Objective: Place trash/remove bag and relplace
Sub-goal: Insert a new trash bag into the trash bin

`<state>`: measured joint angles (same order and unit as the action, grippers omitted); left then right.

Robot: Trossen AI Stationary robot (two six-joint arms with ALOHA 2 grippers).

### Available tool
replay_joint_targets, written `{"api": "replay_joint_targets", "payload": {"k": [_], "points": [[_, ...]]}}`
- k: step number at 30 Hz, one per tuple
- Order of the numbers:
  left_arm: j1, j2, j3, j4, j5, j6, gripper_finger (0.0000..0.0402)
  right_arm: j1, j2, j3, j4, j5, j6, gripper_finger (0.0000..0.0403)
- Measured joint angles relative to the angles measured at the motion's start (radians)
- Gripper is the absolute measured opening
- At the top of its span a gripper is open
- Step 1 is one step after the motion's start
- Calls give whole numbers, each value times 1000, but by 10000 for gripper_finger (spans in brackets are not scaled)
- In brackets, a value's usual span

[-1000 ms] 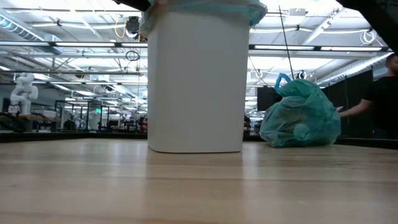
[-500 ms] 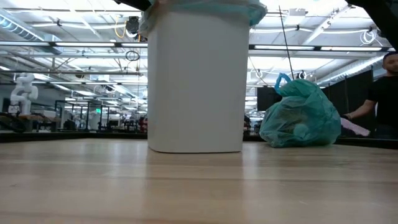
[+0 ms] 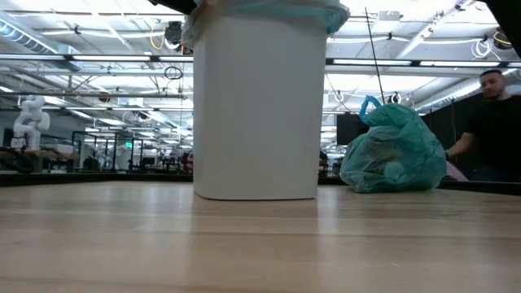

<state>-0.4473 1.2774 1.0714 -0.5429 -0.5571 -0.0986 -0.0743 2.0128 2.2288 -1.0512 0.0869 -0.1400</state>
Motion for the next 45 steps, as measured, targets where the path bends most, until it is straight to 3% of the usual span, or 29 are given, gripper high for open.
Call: {"api": "replay_joint_targets", "payload": {"k": [5,8,12,15,23,28,35,45], "points": [[0,0,0,-3,0,-1,0,14,-87,0,44,9,-89,0],[0,0,0,-6,2,-5,0,31,-149,1,46,70,-189,0],[0,0,0,-3,-2,-5,0,37,-233,-36,-41,-2,-263,0],[0,0,0,11,-5,-8,0,38,-314,-185,-12,-33,-257,0],[0,0,0,17,-11,-53,0,38,-696,-835,516,-12,-220,0],[9,0,0,116,26,4,0,38,-923,-1090,729,-10,-174,0],[68,0,0,220,207,56,0,44,-1097,-1260,803,-8,-114,0],[83,1,-55,186,232,29,0,44,-1115,-1309,817,-8,-99,0]]}}
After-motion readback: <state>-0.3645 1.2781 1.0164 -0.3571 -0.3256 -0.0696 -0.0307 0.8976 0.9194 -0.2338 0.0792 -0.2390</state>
